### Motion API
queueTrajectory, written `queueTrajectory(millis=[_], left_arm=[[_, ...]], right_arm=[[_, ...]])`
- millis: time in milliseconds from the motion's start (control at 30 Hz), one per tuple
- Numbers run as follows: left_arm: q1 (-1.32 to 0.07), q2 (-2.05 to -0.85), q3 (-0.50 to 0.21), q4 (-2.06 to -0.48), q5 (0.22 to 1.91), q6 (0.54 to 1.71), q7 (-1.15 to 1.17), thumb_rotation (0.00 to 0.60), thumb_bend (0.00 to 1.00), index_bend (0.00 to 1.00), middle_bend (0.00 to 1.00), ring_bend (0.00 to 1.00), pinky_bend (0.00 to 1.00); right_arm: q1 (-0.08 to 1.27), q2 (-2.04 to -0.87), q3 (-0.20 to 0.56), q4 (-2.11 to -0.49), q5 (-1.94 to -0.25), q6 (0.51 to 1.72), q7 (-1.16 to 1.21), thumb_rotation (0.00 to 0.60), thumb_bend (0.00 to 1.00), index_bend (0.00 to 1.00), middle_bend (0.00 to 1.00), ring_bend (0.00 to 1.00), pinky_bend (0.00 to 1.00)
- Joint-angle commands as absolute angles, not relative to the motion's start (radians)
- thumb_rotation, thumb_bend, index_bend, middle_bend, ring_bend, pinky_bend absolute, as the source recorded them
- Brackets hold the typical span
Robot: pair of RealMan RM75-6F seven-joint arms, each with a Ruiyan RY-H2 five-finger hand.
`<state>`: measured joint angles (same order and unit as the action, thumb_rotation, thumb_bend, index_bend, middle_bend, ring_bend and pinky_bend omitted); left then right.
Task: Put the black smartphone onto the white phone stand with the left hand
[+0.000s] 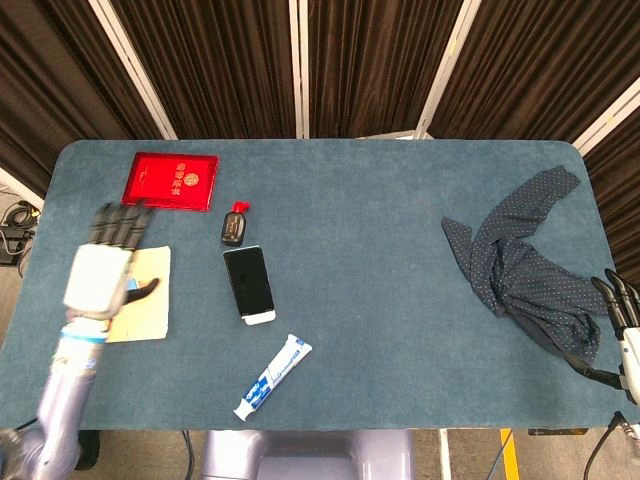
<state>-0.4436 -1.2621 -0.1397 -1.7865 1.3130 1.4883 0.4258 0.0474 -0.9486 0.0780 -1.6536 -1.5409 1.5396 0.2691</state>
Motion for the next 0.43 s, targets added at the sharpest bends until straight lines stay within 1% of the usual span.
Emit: queueTrajectory(millis=[33,100,233,433], left_arm=[[-0.353,-1.192,-0.098,-1.851,1.268,1.538,0.378,0.600,0.00,0.00,0.00,0.00,0.00],[-0.309,-1.151,-0.073,-1.877,1.271,1.557,0.336,0.600,0.00,0.00,0.00,0.00,0.00],[-0.238,-1.100,-0.027,-1.880,1.292,1.574,0.235,0.600,0.00,0.00,0.00,0.00,0.00],[-0.190,-1.063,0.014,-1.851,1.314,1.557,0.164,0.600,0.00,0.00,0.00,0.00,0.00]], right_arm=[[0.048,-0.949,0.078,-1.654,-1.541,1.539,0.268,0.600,0.00,0.00,0.00,0.00,0.00],[0.048,-0.949,0.077,-1.655,-1.543,1.539,0.266,0.600,0.00,0.00,0.00,0.00,0.00],[0.046,-0.950,0.076,-1.657,-1.546,1.543,0.262,0.600,0.00,0.00,0.00,0.00,0.00],[0.042,-0.950,0.076,-1.658,-1.546,1.550,0.257,0.600,0.00,0.00,0.00,0.00,0.00]])
